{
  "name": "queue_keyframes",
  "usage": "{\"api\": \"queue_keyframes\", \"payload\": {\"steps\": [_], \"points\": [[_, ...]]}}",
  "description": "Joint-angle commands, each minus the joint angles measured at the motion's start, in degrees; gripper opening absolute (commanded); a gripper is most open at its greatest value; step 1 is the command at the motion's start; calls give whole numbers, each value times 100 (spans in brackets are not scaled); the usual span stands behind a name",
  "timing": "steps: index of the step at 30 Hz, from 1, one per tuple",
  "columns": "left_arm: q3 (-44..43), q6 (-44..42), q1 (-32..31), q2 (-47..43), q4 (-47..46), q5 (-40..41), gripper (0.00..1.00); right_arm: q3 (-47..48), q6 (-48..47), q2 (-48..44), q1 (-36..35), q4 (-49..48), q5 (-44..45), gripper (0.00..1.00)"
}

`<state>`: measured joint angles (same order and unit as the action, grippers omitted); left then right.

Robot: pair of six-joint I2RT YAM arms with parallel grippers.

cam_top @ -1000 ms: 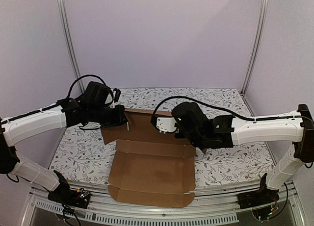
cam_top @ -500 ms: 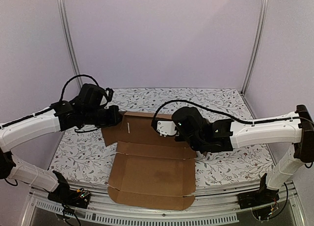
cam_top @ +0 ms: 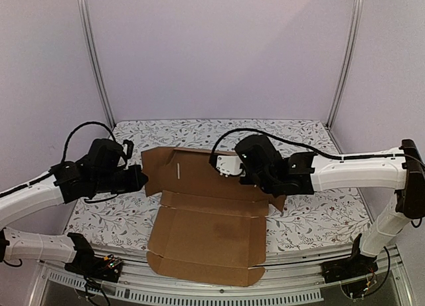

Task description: Fold the paper box

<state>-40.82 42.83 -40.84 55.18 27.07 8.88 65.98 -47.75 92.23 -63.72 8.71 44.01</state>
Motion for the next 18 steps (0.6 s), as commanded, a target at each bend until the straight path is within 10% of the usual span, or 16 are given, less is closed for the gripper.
{"api": "queue_keyframes", "payload": {"steps": [1, 18], "points": [[360, 151, -82, 129, -242, 28, 2, 400, 282, 265, 241, 394, -411, 0], [186, -128, -82, 2083, -879, 818, 0, 1138, 729, 1074, 862, 1288, -1346, 0]]}}
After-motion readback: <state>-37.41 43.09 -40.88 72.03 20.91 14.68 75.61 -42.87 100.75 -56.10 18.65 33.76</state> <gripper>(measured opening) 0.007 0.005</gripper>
